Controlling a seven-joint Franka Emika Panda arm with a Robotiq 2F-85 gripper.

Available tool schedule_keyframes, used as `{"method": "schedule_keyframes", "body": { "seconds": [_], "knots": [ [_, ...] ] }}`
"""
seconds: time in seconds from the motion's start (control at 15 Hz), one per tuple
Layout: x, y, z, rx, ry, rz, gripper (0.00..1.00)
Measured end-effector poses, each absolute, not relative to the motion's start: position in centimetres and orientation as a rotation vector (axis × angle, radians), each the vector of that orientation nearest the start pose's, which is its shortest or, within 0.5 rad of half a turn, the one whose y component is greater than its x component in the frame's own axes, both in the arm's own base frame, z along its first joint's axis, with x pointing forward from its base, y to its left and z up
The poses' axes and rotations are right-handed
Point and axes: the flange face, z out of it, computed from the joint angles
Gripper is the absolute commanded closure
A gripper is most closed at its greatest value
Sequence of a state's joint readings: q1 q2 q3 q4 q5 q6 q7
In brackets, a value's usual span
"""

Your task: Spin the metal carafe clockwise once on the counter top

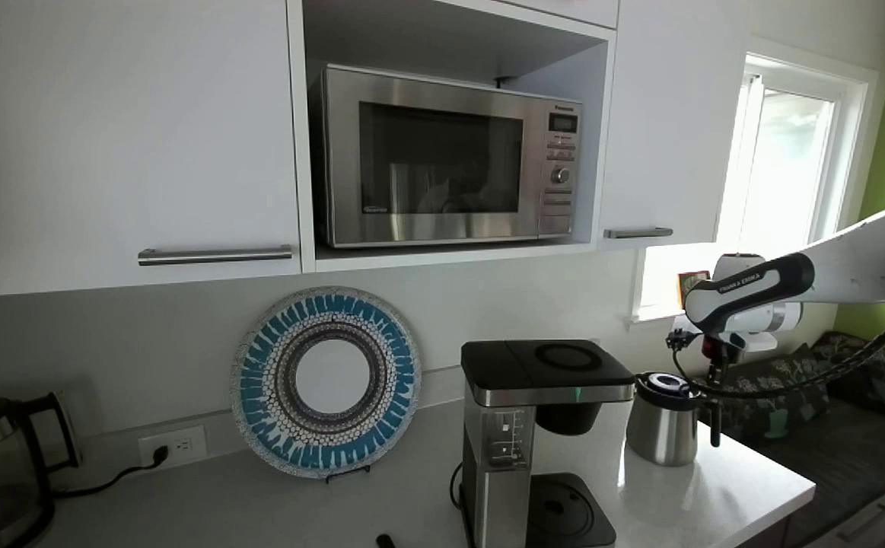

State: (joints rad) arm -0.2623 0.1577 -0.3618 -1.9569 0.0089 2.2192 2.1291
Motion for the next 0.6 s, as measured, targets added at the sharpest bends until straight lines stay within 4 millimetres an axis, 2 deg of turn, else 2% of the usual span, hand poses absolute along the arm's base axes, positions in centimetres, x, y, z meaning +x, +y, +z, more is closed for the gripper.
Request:
{"method": "schedule_keyframes", "body": {
  "seconds": [0.6],
  "knots": [
    [46.4,-32.1,41.9,-0.127,3.130,-0.100,0.92]
  ]
}}
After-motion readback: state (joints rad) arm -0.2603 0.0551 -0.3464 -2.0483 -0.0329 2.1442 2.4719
